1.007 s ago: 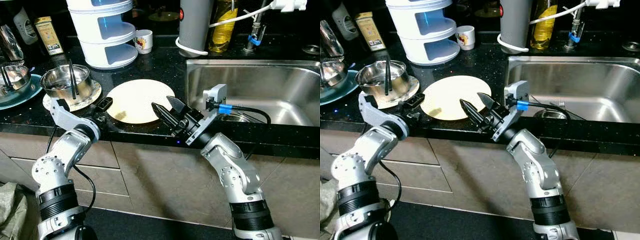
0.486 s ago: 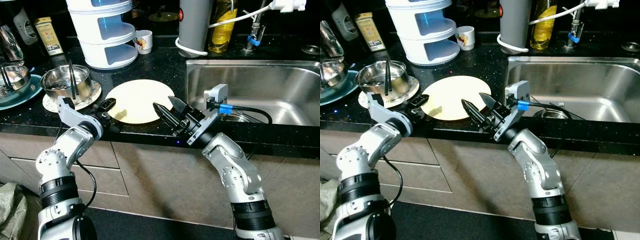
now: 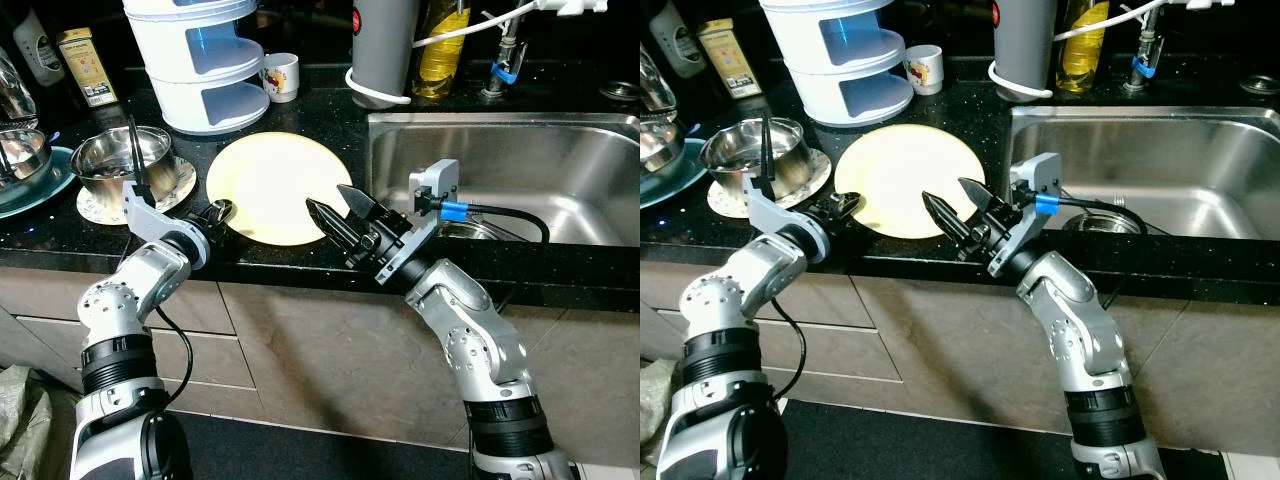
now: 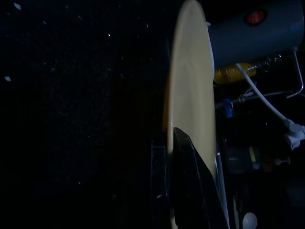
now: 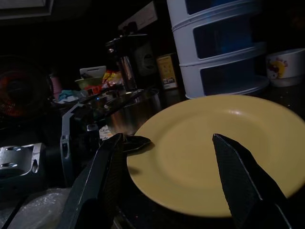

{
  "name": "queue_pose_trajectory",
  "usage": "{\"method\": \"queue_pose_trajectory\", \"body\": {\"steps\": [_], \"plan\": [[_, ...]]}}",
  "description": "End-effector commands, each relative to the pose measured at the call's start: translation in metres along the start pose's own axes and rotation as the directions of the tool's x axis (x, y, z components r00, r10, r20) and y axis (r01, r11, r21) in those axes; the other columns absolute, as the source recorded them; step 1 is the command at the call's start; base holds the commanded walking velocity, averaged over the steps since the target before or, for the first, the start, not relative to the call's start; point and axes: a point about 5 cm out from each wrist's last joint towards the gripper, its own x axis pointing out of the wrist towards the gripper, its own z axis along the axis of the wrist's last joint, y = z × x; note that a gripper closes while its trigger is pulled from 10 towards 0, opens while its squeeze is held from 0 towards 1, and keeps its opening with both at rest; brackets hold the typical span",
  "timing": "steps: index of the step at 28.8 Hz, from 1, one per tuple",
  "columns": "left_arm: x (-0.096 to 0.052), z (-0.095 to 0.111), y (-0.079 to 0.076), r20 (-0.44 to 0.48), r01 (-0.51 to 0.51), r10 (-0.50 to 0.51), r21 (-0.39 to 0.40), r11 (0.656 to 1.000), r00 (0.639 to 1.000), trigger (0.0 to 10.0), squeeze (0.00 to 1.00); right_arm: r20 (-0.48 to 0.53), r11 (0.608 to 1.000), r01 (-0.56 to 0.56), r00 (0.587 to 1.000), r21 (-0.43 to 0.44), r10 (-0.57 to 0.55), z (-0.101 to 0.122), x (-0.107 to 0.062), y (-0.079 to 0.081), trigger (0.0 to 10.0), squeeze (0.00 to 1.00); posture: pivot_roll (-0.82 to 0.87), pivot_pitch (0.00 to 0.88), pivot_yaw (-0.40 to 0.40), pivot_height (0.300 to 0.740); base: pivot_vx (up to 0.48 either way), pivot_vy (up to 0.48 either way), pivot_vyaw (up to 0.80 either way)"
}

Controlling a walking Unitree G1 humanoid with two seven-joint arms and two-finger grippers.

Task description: Kitchen organization

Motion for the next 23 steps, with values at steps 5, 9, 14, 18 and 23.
{"method": "queue_pose_trajectory", "body": {"steps": [5, 9, 14, 18, 23], "plan": [[0.000, -0.006, 0.008, -0.017, -0.004, 0.003, -0.011, 1.000, 1.000, 0.0, 0.00, -0.002, 1.000, 0.017, 1.000, -0.013, -0.017, 0.002, 0.005, 0.000, 10.0, 0.00, 0.02, 0.000, 0.021, 0.740, 0.000, 0.000, 0.00], [-0.006, -0.001, -0.045, 0.075, 0.293, -0.305, 0.133, 0.947, 0.950, 0.0, 0.00, 0.013, 0.993, 0.116, 0.993, 0.028, -0.116, 0.004, 0.006, -0.015, 10.0, 0.00, 0.02, 0.000, 0.026, 0.740, 0.000, 0.000, -0.20], [-0.014, -0.001, -0.064, 0.127, 0.304, -0.371, 0.367, 0.879, 0.920, 0.9, 0.00, 0.033, 0.986, 0.164, 0.986, 0.026, -0.164, 0.008, 0.004, -0.023, 10.0, 0.00, 0.02, 0.000, 0.031, 0.740, 0.000, 0.000, -0.79], [-0.021, 0.005, -0.073, 0.193, 0.252, -0.402, 0.525, 0.813, 0.895, 10.0, 0.00, 0.057, 0.978, 0.209, 0.976, 0.013, -0.210, 0.011, 0.003, -0.029, 10.0, 0.00, 0.02, 0.000, 0.030, 0.740, 0.000, 0.000, -0.59], [-0.027, 0.010, -0.075, 0.263, 0.181, -0.406, 0.599, 0.780, 0.875, 10.0, 0.00, 0.068, 0.967, 0.253, 0.965, 0.006, -0.253, 0.013, 0.002, -0.036, 10.0, 0.00, 0.02, 0.000, 0.029, 0.740, 0.000, 0.000, 0.00]]}}
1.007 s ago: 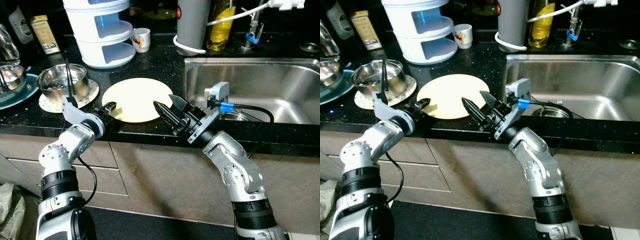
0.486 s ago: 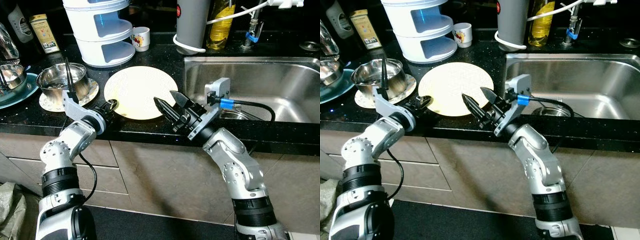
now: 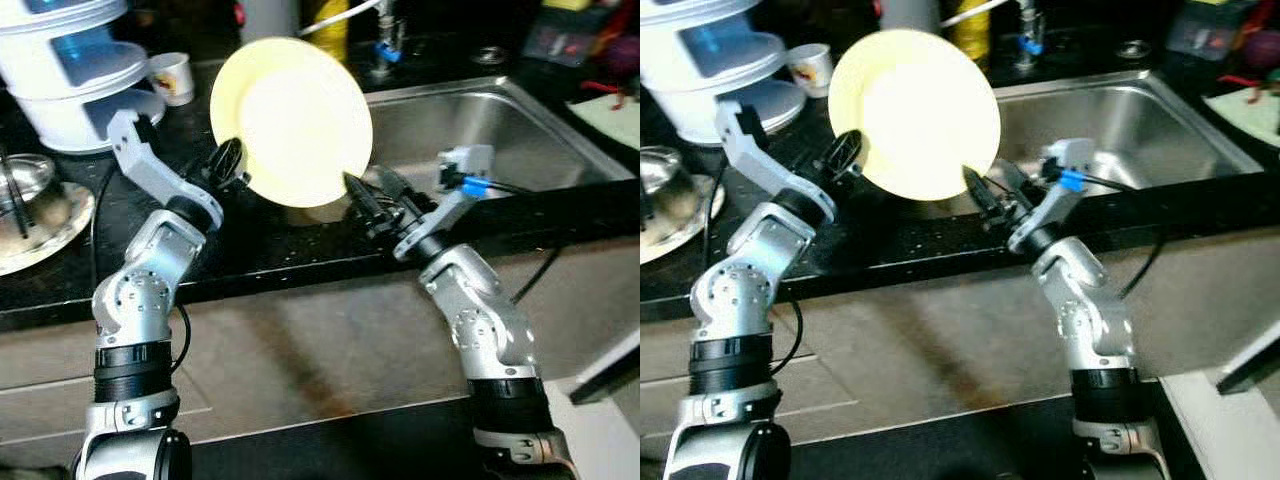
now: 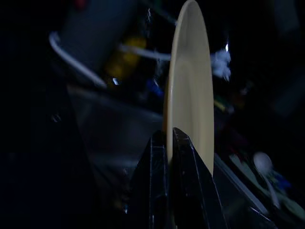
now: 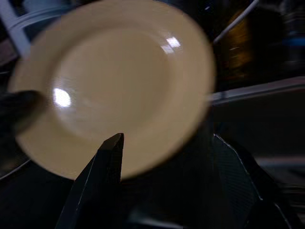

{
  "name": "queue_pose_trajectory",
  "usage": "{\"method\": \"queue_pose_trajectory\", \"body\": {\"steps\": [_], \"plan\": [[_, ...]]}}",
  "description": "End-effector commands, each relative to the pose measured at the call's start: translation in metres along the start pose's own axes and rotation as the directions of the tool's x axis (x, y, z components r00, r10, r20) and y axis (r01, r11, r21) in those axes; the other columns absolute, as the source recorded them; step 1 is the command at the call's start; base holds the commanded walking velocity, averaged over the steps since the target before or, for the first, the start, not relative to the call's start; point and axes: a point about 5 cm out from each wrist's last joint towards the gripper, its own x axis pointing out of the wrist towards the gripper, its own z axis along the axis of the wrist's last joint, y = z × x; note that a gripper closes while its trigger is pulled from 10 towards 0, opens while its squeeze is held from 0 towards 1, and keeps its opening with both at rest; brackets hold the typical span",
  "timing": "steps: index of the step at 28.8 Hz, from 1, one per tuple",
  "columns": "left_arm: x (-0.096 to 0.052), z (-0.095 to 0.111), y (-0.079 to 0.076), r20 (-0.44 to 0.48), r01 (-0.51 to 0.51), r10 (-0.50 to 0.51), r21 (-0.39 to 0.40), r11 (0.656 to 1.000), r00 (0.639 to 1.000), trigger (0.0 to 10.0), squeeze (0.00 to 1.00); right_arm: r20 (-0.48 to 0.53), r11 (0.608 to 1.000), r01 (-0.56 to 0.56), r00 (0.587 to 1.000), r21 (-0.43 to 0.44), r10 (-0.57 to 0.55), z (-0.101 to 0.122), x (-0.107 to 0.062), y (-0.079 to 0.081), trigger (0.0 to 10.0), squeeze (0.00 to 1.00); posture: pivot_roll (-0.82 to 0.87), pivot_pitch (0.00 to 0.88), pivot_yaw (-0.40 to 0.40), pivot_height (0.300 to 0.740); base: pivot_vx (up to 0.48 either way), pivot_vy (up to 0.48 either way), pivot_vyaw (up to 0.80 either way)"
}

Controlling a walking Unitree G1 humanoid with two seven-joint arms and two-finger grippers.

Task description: Kitchen organization

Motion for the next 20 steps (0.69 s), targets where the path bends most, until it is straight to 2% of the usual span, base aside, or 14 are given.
{"method": "queue_pose_trajectory", "body": {"steps": [1, 2, 3, 4, 6, 9, 10, 12, 20], "plan": [[-0.006, 0.007, 0.007, 0.038, -0.041, 0.039, 0.067, 0.997, 0.999, 10.0, 0.00, 0.004, 1.000, 0.005, 1.000, 0.000, -0.005, -0.001, 0.004, 0.002, 10.0, 0.00, 0.02, 0.000, 0.029, 0.740, 0.000, 0.000, 0.00], [-0.006, 0.007, 0.007, 0.038, -0.041, 0.039, 0.067, 0.997, 0.999, 10.0, 0.00, 0.004, 1.000, 0.005, 1.000, 0.000, -0.005, -0.001, 0.004, 0.002, 10.0, 0.00, 0.02, 0.000, 0.029, 0.740, 0.000, 0.000, 0.00], [-0.008, 0.007, 0.007, 0.044, -0.045, 0.040, 0.122, 0.991, 0.998, 10.0, 0.00, 0.007, 1.000, 0.028, 1.000, -0.005, -0.028, 0.000, 0.005, -0.002, 10.0, 0.00, 0.02, 0.000, 0.029, 0.740, 0.000, 0.000, 0.00], [-0.008, 0.007, 0.007, 0.044, -0.045, 0.040, 0.122, 0.991, 0.998, 10.0, 0.00, 0.007, 1.000, 0.028, 1.000, -0.005, -0.028, 0.000, 0.005, -0.002, 10.0, 0.00, 0.02, 0.000, 0.029, 0.740, 0.000, 0.000, 0.00], [-0.015, 0.007, 0.008, 0.063, -0.057, 0.046, 0.185, 0.981, 0.997, 10.0, 0.00, 0.010, 0.996, 0.086, 0.996, -0.018, -0.086, 0.000, 0.004, -0.010, 10.0, 0.00, 0.03, 0.000, 0.028, 0.740, 0.000, 0.000, 0.00], [-0.021, 0.005, 0.010, 0.080, -0.078, 0.061, 0.223, 0.972, 0.995, 10.0, 0.00, 0.013, 0.986, 0.162, 0.987, -0.032, -0.162, 0.000, 0.003, -0.021, 10.0, 0.00, 0.03, 0.000, 0.027, 0.740, 0.000, 0.000, 0.00], [-0.021, 0.005, 0.010, 0.080, -0.078, 0.061, 0.223, 0.972, 0.995, 10.0, 0.00, 0.013, 0.986, 0.162, 0.987, -0.032, -0.162, 0.000, 0.003, -0.021, 10.0, 0.00, 0.03, 0.000, 0.027, 0.740, 0.000, 0.000, 0.00], [-0.023, 0.004, 0.010, 0.081, -0.075, 0.058, 0.229, 0.971, 0.995, 10.0, 0.00, 0.009, 0.970, 0.239, 0.971, -0.050, -0.239, -0.001, 0.001, -0.032, 10.0, 0.00, 0.03, 0.000, 0.027, 0.740, 0.000, 0.000, 0.00], [-0.024, 0.001, 0.004, 0.076, -0.051, 0.033, 0.242, 0.969, 0.997, 10.0, 0.00, 0.009, 0.956, 0.285, 0.958, -0.066, -0.285, -0.001, 0.000, -0.040, 10.0, 0.00, 0.04, 0.000, 0.029, 0.740, 0.030, 0.000, 0.00]]}}
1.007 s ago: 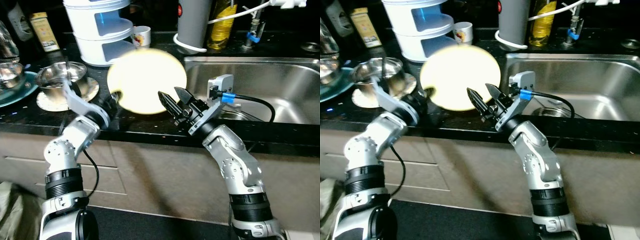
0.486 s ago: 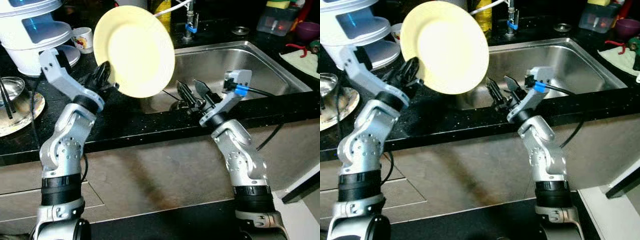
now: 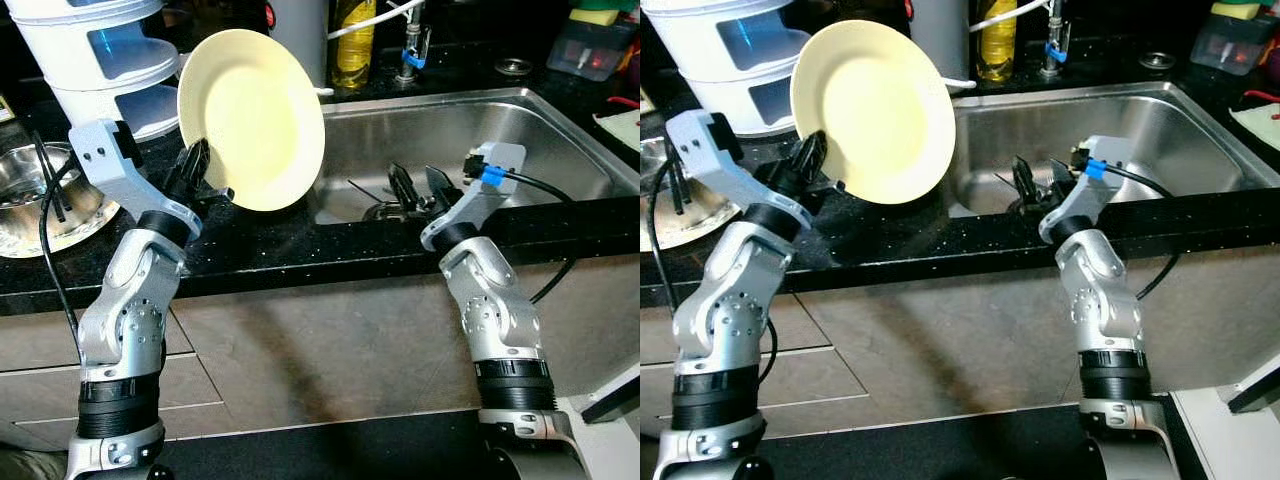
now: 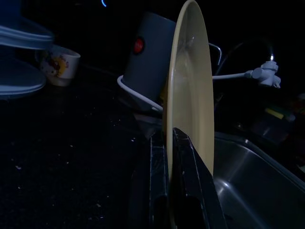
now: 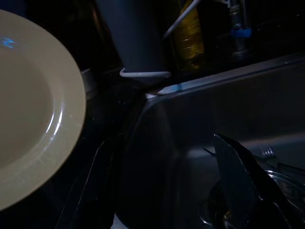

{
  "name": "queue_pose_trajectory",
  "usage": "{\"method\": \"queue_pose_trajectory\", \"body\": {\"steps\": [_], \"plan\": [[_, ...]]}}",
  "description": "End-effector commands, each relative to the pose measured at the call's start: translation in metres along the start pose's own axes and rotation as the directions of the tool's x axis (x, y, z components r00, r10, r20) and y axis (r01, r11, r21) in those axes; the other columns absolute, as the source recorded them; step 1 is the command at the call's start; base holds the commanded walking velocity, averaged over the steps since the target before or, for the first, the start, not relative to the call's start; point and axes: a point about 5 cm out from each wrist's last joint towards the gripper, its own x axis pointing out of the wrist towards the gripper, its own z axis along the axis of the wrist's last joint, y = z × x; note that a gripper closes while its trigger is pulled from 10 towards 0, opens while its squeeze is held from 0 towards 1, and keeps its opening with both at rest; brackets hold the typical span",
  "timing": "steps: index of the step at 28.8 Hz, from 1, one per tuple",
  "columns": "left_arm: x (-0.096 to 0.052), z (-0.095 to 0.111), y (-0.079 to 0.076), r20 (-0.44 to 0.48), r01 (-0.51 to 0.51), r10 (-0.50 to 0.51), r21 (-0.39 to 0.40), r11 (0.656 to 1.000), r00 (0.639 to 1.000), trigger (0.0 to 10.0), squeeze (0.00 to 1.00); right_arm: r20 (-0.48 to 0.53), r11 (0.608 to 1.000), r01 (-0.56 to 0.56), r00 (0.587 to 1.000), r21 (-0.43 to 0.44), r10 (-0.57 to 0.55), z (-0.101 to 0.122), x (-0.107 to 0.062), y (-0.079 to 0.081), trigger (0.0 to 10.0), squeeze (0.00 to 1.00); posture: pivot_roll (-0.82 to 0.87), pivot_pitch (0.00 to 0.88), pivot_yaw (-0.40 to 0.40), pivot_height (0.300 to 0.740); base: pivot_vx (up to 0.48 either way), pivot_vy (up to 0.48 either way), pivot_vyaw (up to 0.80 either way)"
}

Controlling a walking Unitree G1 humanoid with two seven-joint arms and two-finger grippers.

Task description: Kitchen organization

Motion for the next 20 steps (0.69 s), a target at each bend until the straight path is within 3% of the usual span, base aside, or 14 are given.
{"method": "queue_pose_trajectory", "body": {"steps": [1, 9, 17, 20], "plan": [[-0.002, 0.002, -0.004, 0.023, 0.017, -0.018, 0.021, 1.000, 1.000, 10.0, 0.00, 0.013, 1.000, 0.011, 1.000, -0.004, -0.011, 0.001, 0.002, 0.000, 10.0, 0.00, 0.04, 0.000, 0.029, 0.740, 0.240, 0.000, 0.00], [-0.005, 0.000, -0.007, 0.021, 0.035, -0.035, 0.022, 0.999, 0.999, 10.0, 0.00, 0.035, 1.000, 0.030, 0.999, 0.003, -0.030, 0.003, 0.001, -0.001, 10.0, 0.00, 0.04, 0.000, 0.033, 0.740, 0.324, 0.000, 0.00], [-0.006, -0.001, -0.005, 0.017, 0.040, -0.041, 0.027, 0.999, 0.999, 10.0, 0.00, 0.091, 0.996, -0.052, 0.995, 0.066, 0.046, 0.009, 0.001, 0.010, 10.0, 0.00, 0.04, 0.000, 0.033, 0.740, 0.432, 0.000, 0.00], [-0.006, -0.001, -0.006, 0.016, 0.045, -0.045, 0.027, 0.999, 0.999, 10.0, 0.00, 0.104, 0.994, -0.062, 0.993, 0.088, 0.053, 0.012, 0.001, 0.010, 10.0, 0.00, 0.05, 0.000, 0.033, 0.740, 0.429, 0.000, -0.61]]}}
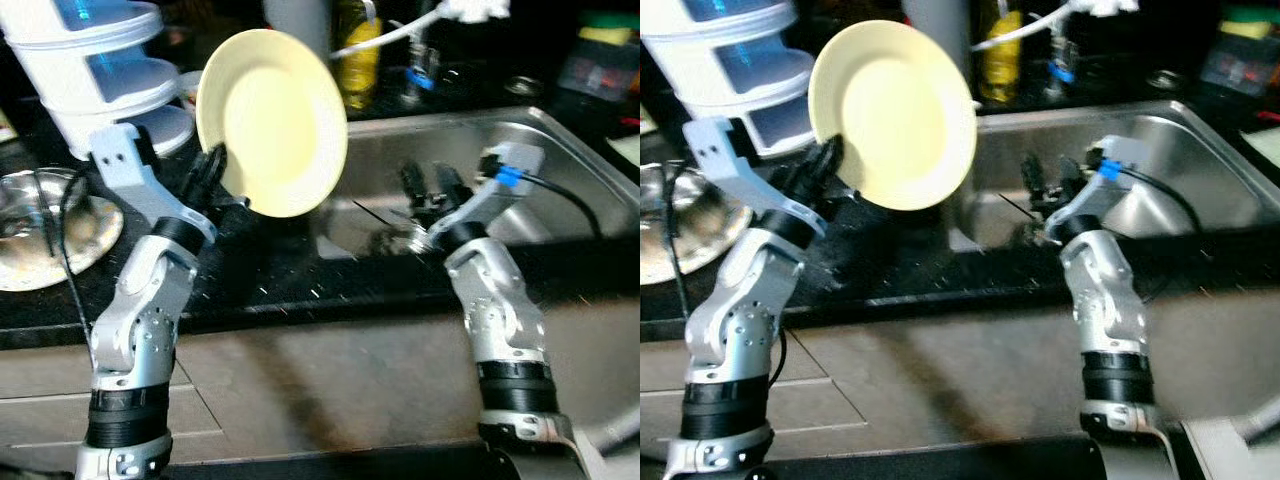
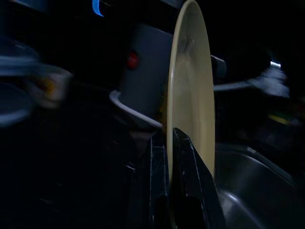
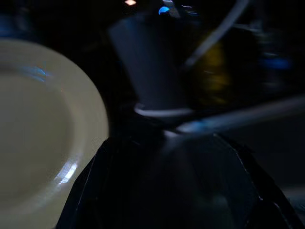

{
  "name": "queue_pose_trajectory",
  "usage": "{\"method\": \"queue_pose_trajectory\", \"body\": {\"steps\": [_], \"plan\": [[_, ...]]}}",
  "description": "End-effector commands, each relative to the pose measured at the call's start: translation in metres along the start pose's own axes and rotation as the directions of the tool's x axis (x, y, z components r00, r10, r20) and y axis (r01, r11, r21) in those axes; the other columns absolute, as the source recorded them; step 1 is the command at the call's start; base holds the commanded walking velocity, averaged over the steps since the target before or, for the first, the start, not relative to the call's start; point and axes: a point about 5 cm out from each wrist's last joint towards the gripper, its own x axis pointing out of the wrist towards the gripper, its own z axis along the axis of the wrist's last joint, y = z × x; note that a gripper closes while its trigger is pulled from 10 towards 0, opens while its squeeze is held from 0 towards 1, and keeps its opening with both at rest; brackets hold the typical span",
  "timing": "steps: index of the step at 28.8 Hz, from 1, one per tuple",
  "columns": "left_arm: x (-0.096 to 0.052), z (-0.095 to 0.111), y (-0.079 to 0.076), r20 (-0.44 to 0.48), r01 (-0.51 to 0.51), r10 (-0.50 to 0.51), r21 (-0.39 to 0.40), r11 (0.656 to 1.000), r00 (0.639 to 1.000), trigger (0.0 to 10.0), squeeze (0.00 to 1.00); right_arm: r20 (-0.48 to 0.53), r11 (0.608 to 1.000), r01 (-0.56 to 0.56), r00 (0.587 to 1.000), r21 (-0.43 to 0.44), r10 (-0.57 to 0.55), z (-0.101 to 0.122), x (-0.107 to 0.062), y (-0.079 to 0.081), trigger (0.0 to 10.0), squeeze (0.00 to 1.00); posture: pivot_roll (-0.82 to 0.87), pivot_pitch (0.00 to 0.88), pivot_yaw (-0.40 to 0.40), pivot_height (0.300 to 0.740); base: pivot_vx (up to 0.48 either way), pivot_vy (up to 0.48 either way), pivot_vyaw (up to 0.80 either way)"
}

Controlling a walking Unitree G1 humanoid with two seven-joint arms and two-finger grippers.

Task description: Kitchen organization

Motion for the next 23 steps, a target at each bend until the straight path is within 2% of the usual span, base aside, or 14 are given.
{"method": "queue_pose_trajectory", "body": {"steps": [1, 6, 11, 23], "plan": [[-0.001, 0.003, 0.003, 0.012, -0.010, 0.010, 0.010, 1.000, 1.000, 10.0, 0.00, 0.007, 0.999, -0.023, 1.000, 0.031, 0.023, -0.001, 0.000, 0.005, 10.0, 0.00, 0.05, 0.000, 0.033, 0.740, 0.431, 0.000, -0.80], [-0.001, 0.000, 0.000, 0.001, 0.017, -0.017, -0.005, 1.000, 1.000, 10.0, 0.00, 0.037, 0.998, -0.028, 0.999, 0.052, 0.027, 0.003, 0.000, 0.005, 10.0, 0.00, 0.05, 0.000, 0.033, 0.740, 0.425, 0.000, -0.80], [-0.002, -0.007, -0.014, -0.040, 0.111, -0.111, -0.002, 0.994, 0.993, 10.0, 0.00, 0.034, 0.999, -0.012, 0.999, 0.042, 0.010, 0.004, 0.000, 0.002, 10.0, 0.00, 0.05, 0.000, 0.032, 0.740, 0.000, 0.000, 0.00], [-0.004, -0.011, -0.021, -0.063, 0.159, -0.160, -0.023, 0.987, 0.985, 10.0, 0.00, 0.031, 0.999, -0.013, 0.999, 0.037, 0.011, 0.005, 0.001, 0.000, 10.0, 0.00, 0.05, 0.000, 0.030, 0.740, 0.000, 0.000, 0.00]]}}
